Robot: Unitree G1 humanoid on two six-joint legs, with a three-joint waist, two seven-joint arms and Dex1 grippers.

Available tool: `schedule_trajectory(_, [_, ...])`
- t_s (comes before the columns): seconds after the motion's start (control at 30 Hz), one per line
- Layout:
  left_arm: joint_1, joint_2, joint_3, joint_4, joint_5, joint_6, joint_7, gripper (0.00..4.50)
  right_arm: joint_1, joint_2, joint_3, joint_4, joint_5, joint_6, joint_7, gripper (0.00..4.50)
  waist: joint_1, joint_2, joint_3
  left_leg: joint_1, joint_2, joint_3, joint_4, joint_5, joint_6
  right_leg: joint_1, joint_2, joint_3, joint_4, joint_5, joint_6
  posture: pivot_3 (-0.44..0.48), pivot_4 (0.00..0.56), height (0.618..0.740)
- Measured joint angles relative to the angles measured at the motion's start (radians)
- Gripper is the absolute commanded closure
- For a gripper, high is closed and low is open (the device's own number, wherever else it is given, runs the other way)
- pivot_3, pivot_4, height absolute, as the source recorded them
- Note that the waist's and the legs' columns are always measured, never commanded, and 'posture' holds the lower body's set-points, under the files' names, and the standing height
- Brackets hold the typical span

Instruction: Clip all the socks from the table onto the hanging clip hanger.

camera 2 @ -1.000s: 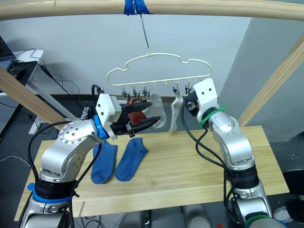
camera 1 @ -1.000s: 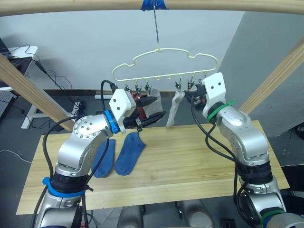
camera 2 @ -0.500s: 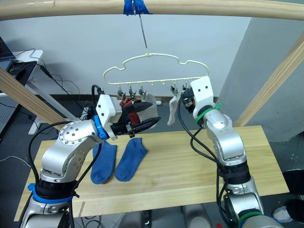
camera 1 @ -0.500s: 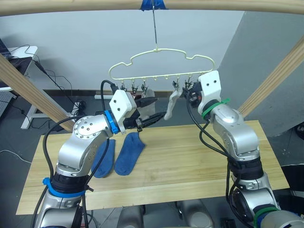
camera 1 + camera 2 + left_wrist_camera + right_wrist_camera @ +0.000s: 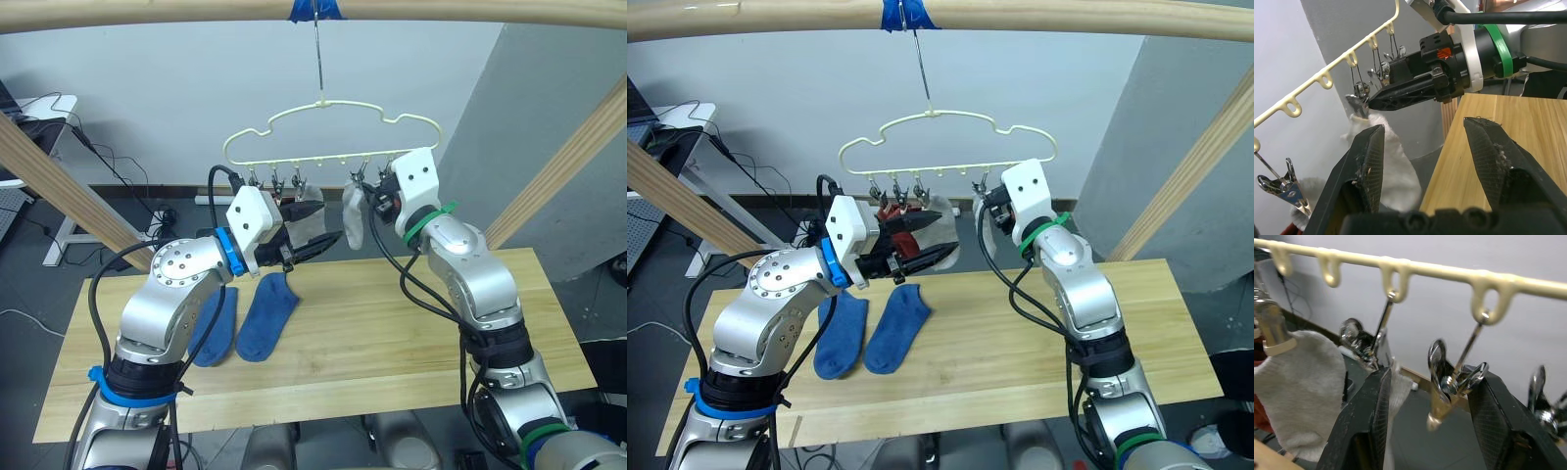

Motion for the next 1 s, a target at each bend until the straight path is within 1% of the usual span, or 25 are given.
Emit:
schedule_trajectory(0.47, [0.013, 0.0, 0.0, -0.001, 0.003, 0.0, 0.002, 1.67, -0.037, 0.024, 0.002, 0.071, -0.001, -0.045, 0.019, 2.13, 0.0, 0.0, 0.0, 0.0, 0.0, 0.0, 0.0, 0.0, 0.0, 0.0, 0.0, 0.0, 0.0, 0.0, 0.0, -0.156, 0.244, 0.74])
schedule_trajectory(0.5, [0.013, 0.0, 0.0, -0.001, 0.004, 0.0, 0.002, 1.67, -0.039, 0.027, 0.002, 0.076, -0.001, -0.047, 0.019, 2.13, 0.0, 0.0, 0.0, 0.0, 0.0, 0.0, 0.0, 0.0, 0.0, 0.0, 0.0, 0.0, 0.0, 0.0, 0.0, -0.143, 0.244, 0.74])
schedule_trajectory(0.6, [0.013, 0.0, 0.0, -0.002, 0.004, 0.001, 0.003, 1.67, -0.041, 0.033, 0.001, 0.088, -0.001, -0.051, 0.019, 2.13, 0.0, 0.0, 0.0, 0.0, 0.0, 0.0, 0.0, 0.0, 0.0, 0.0, 0.0, 0.0, 0.0, 0.0, 0.0, -0.143, 0.244, 0.74])
schedule_trajectory(1.0, [0.016, 0.0, -0.01, -0.004, 0.004, 0.005, 0.019, 1.67, -0.047, 0.05, -0.002, 0.097, -0.004, -0.064, 0.003, 2.13, 0.0, 0.0, 0.0, 0.0, 0.0, 0.0, 0.0, 0.0, 0.0, 0.0, 0.0, 0.0, 0.001, 0.0, 0.0, -0.143, 0.244, 0.74])
